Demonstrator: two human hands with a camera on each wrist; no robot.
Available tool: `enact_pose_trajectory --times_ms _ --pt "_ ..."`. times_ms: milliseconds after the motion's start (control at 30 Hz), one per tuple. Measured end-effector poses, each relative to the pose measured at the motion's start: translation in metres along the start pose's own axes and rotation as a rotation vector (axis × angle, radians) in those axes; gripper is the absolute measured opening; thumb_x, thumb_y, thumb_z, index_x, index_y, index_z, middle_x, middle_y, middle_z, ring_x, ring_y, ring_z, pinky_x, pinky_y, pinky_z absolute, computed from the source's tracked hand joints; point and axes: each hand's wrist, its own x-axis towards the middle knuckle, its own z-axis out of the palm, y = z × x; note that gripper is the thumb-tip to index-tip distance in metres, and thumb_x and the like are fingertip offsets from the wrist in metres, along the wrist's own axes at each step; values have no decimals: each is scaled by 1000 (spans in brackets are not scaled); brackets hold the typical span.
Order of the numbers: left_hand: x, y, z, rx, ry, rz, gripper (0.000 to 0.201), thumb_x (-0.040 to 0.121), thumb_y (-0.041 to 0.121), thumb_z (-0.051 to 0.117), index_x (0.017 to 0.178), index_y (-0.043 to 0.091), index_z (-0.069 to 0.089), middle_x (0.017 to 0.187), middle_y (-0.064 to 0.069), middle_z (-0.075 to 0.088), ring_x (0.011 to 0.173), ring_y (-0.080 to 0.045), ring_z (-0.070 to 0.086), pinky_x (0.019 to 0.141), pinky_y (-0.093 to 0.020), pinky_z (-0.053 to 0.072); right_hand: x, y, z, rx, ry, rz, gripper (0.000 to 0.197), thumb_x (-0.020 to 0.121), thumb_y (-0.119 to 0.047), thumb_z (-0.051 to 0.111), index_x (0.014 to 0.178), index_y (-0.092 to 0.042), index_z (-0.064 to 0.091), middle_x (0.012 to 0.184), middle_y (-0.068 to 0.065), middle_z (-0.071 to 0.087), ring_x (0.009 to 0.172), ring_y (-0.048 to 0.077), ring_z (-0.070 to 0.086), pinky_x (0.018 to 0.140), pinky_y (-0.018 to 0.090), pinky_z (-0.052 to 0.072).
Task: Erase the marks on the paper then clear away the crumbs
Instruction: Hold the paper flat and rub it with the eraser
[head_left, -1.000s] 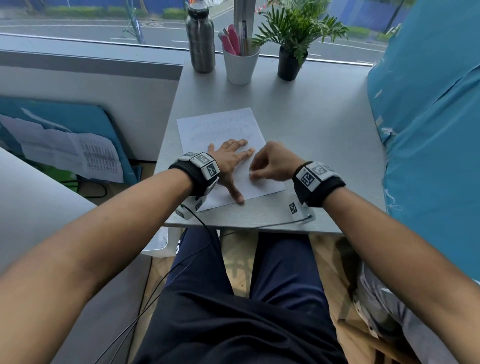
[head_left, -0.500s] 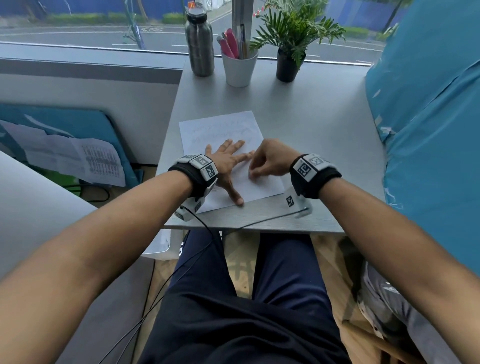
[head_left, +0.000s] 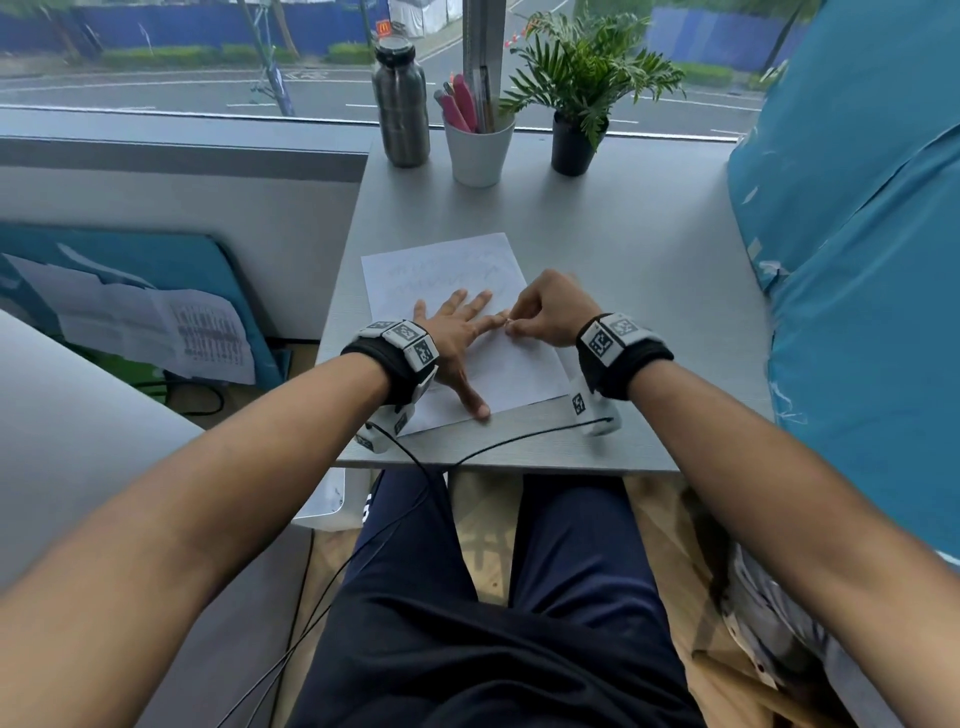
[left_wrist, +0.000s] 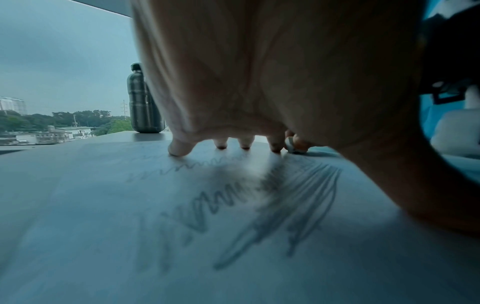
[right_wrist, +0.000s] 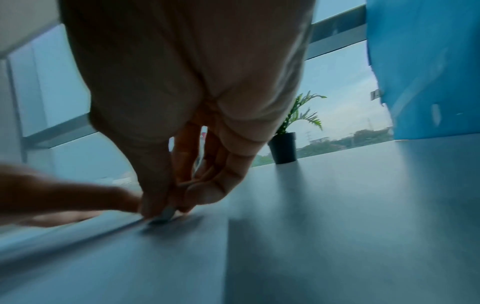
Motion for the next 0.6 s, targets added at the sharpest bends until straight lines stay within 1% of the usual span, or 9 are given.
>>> enact_pose_trajectory --times_ms 67,167,200,267,333,367,433,533,600 --pt "2 -1 1 5 -6 6 150 34 77 82 152 44 -4 159 11 -27 146 -21 -26 110 -71 -8 -14 -9 8 -2 -95 -36 8 74 -19 79 79 -12 79 72 0 74 65 10 67 73 22 55" --pt "2 -3 2 10 -17 11 152 34 78 82 152 45 -7 158 12 -30 146 -20 -28 111 -70 -9 -23 -20 10 -50 -326 -96 8 74 -20 81 80 -18 78 65 -10 68 53 -5 59 55 6 45" --pt "2 -3 2 8 -17 11 151 34 77 82 152 45 -7 158 12 -29 146 -20 -28 111 -70 -9 -17 -19 7 -66 -305 -93 9 74 -21 81 81 -18 78 63 -11 66 52 -5 57 52 3 41" --pt "2 -2 1 -5 -11 13 150 34 75 83 152 46 -4 159 13 -27 146 -20 -26 111 -70 -9 -1 -10 -1 -53 -158 -41 13 74 -23 81 82 -14 79 65 -8 68 56 1 57 54 2 36" --pt "1 -2 1 -12 -8 13 150 35 74 84 152 44 -5 159 13 -26 146 -20 -26 111 -70 -10 6 -4 -3 -45 -25 6 14 74 -24 80 82 -12 79 73 0 74 65 9 63 65 10 45" --pt "1 -2 1 -12 -11 12 151 35 74 84 153 44 -6 159 13 -26 146 -20 -27 110 -70 -10 3 -5 0 -38 -15 13 12 74 -22 79 80 -11 79 73 1 74 66 11 64 70 17 49" --pt "1 -2 1 -8 -20 9 153 34 76 83 152 43 -9 158 13 -28 146 -19 -28 111 -69 -10 -13 -15 10 -29 -100 -35 7 74 -17 78 75 -10 78 68 0 72 61 11 64 68 21 52" --pt "1 -1 0 18 -44 1 155 35 77 81 151 42 -14 157 13 -31 145 -19 -29 111 -69 -9 -26 -26 16 -67 -299 -114 7 73 -20 81 77 -16 77 66 -8 67 56 -1 58 56 8 43" --pt "1 0 -1 21 -51 0 155 35 76 82 151 42 -14 158 13 -30 145 -19 -28 112 -69 -8 -11 -20 8 -74 -251 -82 10 73 -23 81 81 -17 78 66 -7 66 56 0 56 56 11 40"
